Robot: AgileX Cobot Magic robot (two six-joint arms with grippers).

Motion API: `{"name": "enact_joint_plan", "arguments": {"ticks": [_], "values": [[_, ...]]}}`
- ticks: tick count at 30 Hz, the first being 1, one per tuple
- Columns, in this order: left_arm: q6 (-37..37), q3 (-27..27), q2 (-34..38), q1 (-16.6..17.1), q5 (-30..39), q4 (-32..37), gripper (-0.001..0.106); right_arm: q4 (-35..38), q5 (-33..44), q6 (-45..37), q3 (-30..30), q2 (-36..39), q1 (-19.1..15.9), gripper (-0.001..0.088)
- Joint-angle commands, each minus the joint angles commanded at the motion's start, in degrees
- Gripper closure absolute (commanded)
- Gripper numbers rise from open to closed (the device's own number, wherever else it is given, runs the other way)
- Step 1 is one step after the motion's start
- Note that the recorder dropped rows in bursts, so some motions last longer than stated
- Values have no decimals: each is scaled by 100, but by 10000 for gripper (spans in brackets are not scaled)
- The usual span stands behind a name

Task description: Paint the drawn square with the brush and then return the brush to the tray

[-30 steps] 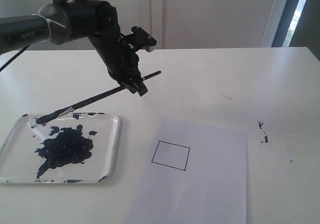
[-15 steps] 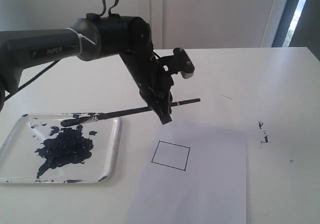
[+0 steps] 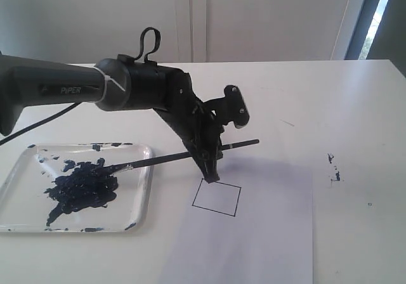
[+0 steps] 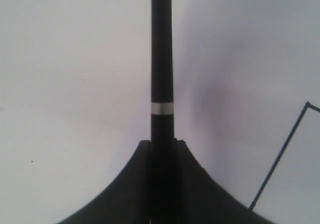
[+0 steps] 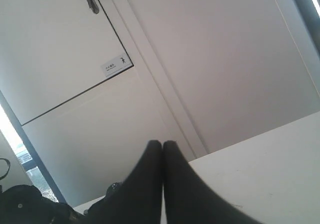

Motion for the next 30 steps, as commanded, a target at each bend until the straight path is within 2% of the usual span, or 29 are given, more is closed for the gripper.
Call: {"name": "enact_joint_plan", "arguments": {"ticks": [4, 10, 20, 30], "values": [[643, 201, -150, 169, -129, -802, 1053, 0, 12, 0, 0, 0, 0, 868], [1441, 291, -277, 430, -44, -1586, 1053, 0, 28, 0, 0, 0, 0, 868], [1619, 561, -277, 744, 37, -1805, 1053, 0, 44, 0, 0, 0, 0, 868], [1619, 577, -277, 757, 148, -2172, 1053, 0, 44, 0, 0, 0, 0, 868]]}}
